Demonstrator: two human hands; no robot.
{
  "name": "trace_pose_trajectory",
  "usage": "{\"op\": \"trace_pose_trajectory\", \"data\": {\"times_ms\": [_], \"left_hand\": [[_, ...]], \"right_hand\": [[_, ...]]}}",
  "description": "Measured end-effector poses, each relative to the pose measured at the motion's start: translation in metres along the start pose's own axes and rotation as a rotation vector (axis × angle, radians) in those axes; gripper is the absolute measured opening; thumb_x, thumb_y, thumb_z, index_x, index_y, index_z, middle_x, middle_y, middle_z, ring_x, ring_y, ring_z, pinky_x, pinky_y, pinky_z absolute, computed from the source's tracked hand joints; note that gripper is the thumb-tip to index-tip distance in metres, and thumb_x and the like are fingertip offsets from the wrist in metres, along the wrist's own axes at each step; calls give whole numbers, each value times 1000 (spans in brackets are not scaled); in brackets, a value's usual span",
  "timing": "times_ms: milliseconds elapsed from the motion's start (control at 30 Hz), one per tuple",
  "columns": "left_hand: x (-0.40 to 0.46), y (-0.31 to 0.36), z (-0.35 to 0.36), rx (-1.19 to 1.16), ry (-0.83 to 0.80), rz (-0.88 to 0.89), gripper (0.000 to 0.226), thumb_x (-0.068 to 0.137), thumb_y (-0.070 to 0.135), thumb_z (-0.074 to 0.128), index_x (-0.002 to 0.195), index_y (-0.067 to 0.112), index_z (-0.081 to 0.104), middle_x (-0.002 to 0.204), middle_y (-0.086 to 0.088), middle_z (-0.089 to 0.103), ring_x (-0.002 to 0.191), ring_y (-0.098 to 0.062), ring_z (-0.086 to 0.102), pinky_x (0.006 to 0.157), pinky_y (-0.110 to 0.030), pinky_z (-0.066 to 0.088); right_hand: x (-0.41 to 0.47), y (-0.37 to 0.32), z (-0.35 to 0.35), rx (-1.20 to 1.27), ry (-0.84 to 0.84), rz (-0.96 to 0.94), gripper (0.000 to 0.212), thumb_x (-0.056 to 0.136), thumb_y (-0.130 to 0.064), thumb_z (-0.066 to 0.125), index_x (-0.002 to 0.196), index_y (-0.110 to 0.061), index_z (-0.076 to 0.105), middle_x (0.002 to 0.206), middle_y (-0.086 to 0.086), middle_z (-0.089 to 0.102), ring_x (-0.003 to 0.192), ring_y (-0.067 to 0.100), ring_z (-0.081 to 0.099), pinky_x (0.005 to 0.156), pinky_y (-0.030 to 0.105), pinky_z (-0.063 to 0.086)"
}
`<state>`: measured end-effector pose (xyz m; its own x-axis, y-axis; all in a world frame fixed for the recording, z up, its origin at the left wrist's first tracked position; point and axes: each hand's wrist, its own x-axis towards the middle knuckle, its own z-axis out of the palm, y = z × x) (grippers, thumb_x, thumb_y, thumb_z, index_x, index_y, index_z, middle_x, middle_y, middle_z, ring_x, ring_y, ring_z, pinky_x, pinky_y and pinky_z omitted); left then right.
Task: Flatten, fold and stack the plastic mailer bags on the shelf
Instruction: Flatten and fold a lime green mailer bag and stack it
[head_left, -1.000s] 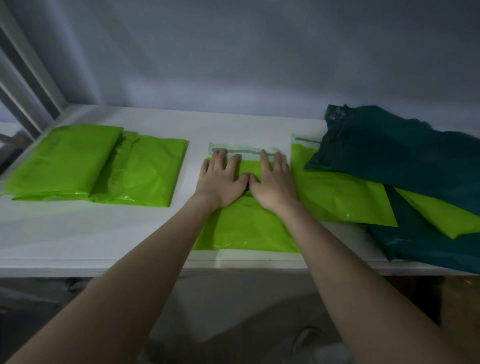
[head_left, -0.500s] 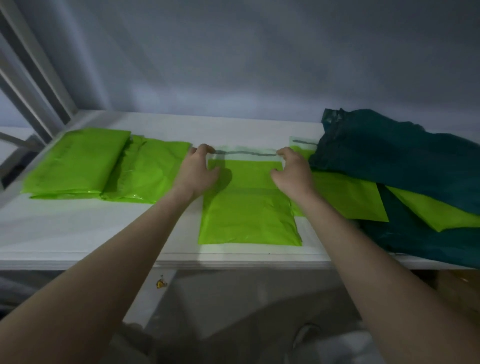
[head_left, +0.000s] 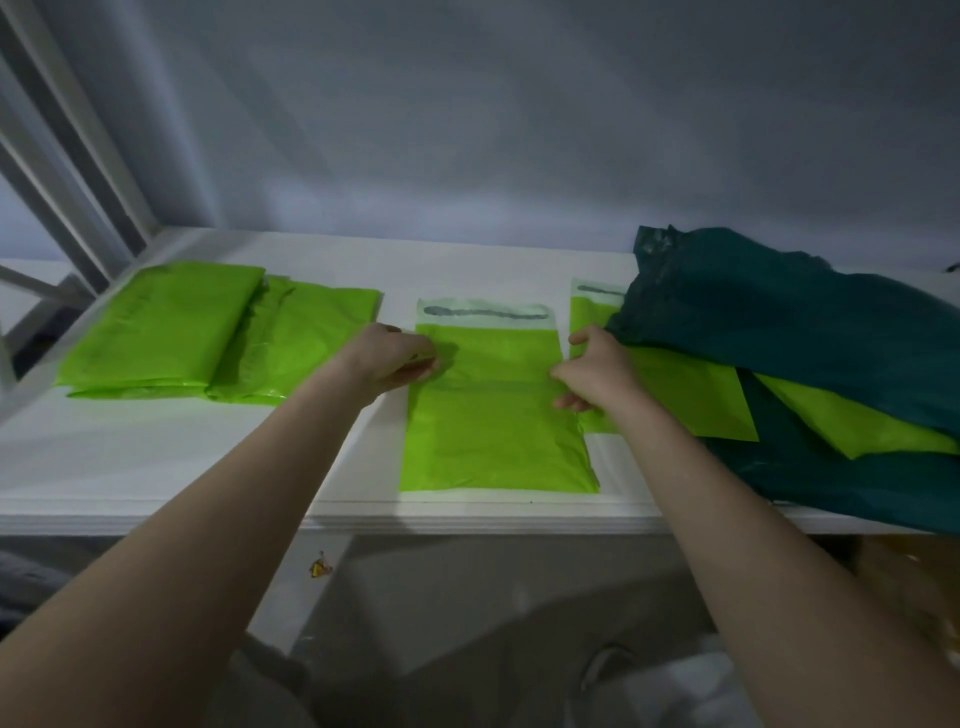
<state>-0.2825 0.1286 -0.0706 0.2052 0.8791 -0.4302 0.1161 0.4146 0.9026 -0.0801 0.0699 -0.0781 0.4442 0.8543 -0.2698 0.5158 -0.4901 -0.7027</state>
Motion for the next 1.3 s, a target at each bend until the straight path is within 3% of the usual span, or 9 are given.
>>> {"op": "trace_pose_trajectory", "data": {"times_ms": [133, 267, 400, 600, 733, 933, 1133, 1200, 1300], "left_hand": [[-1, 1, 6, -154, 8, -48, 18, 86, -12, 53, 70, -3, 51, 52, -11, 58, 37, -6, 58, 44, -13, 50], [1, 0, 10, -80, 11, 34, 21, 88, -7, 52, 68, 0, 53, 39, -1, 57, 36, -4, 56, 46, -13, 51], [0, 1, 12, -95, 24, 55, 13, 91, 8, 55, 78, 12, 54, 69, -2, 57, 56, -11, 61, 60, -20, 53], [-2, 5, 8, -166, -3, 64, 11, 92, 16, 47, 82, 18, 51, 88, 3, 52, 73, -17, 64, 79, -28, 48], [0, 7, 5, -315, -13, 81, 21, 90, 17, 32, 73, 17, 43, 78, 1, 53, 76, -22, 63, 69, -26, 43], [2, 10, 5, -345, -41, 95, 32, 97, 35, 30, 84, 25, 57, 89, 2, 60, 82, -16, 57, 68, -22, 47], [4, 1, -1, 257, -71, 305, 17, 84, 8, 61, 71, 16, 55, 70, 5, 54, 69, -6, 51, 64, -16, 39], [2, -1, 0, 294, -72, 315, 19, 78, 5, 69, 80, 15, 53, 76, 2, 52, 74, -10, 49, 64, -16, 40], [1, -5, 1, 399, 17, 372, 34, 77, 4, 71, 100, 13, 49, 92, 5, 52, 87, -10, 50, 64, -9, 40]], "right_hand": [[2, -2, 4, 46, -22, 43, 54, 85, 4, 48, 135, -7, 32, 88, 9, 53, 49, 18, 59, 33, 19, 41], [5, -4, 7, 79, -37, 70, 55, 85, 5, 48, 137, -3, 30, 75, 8, 50, 53, 20, 58, 55, 36, 56], [4, -5, 5, 110, -9, 49, 55, 86, -3, 51, 137, -6, 30, 100, 15, 56, 54, 19, 57, 55, 37, 56], [-3, -15, -2, 484, -73, 164, 43, 102, -34, 21, 139, -12, 25, 74, 13, 59, 45, 24, 57, 36, 24, 47], [-7, -20, -7, 679, -128, 170, 55, 100, -48, 17, 137, -11, 35, 75, 11, 63, 41, 20, 60, 47, 25, 49], [-8, -20, -12, 840, -175, 234, 56, 100, -50, 18, 135, -9, 32, 103, 20, 64, 66, 30, 60, 63, 37, 49], [-10, -16, -13, 679, -268, 199, 23, 89, -23, 59, 107, -11, 50, 86, 9, 57, 74, 28, 65, 64, 40, 55], [-12, -13, -12, 617, -273, 160, 15, 84, -10, 65, 95, -11, 55, 85, 6, 56, 74, 23, 62, 60, 38, 58], [-12, -11, -10, 549, -219, 122, 31, 80, 0, 67, 105, -12, 54, 90, 5, 57, 72, 16, 59, 47, 24, 55]]}}
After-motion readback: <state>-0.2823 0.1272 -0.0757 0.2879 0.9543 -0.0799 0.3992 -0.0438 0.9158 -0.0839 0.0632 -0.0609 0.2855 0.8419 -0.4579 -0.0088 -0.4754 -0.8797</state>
